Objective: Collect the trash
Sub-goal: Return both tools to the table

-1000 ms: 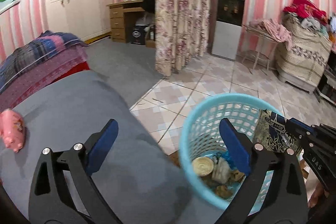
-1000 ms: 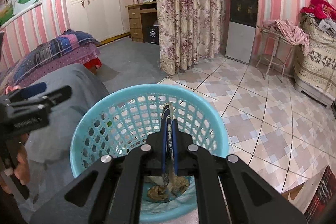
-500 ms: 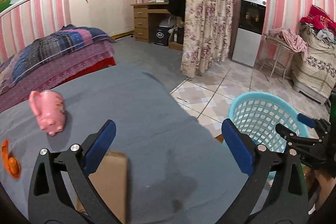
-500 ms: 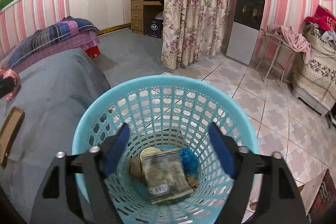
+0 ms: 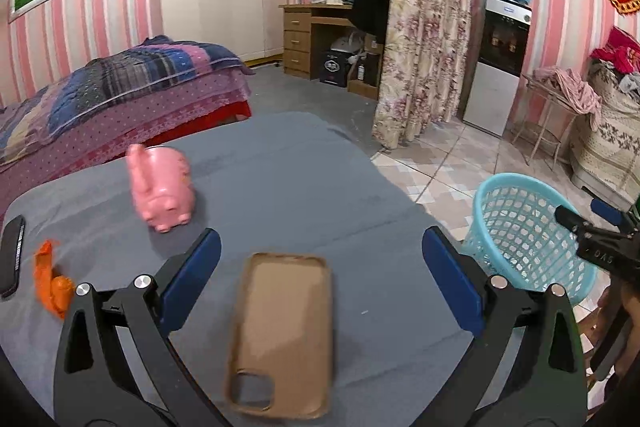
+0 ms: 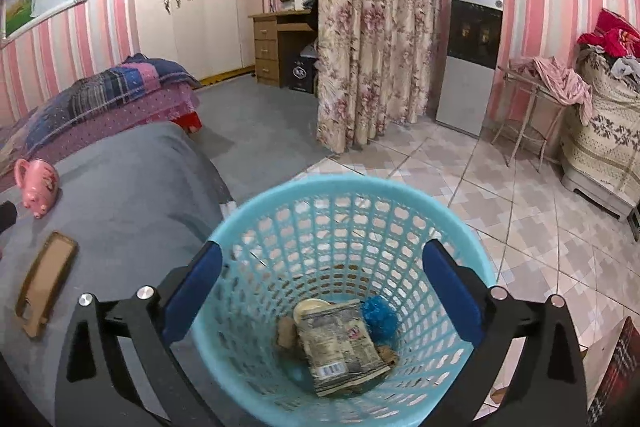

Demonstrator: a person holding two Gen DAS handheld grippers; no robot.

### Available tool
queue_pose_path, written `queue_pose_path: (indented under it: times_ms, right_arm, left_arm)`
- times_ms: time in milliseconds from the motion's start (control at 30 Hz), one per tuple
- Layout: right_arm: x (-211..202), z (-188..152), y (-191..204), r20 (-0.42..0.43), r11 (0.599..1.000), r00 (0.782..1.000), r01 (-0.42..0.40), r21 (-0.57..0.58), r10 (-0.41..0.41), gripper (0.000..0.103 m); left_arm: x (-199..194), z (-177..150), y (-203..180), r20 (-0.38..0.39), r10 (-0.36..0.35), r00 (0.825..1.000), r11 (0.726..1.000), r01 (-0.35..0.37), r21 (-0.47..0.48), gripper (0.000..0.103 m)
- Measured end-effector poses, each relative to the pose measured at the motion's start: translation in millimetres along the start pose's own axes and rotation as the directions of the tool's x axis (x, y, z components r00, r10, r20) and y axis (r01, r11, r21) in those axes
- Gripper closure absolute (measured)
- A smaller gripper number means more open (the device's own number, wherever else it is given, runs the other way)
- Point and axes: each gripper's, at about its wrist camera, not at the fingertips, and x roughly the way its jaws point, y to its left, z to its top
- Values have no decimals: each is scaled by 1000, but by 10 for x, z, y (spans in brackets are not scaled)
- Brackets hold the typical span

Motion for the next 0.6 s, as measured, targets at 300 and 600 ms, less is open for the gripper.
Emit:
queue_pose_path:
  times_ms: [300, 600]
  right_arm:
    - [-313, -74, 529, 50, 994, 994, -94, -57, 97, 5]
    - [-523, -180, 1265, 35, 961, 972, -224, -161, 232, 5]
  left_arm:
    - [-363, -186, 679, 1, 102, 995, 994, -102, -40, 6]
    - [-635, -433, 1500, -37, 204, 978, 968, -207, -139, 6]
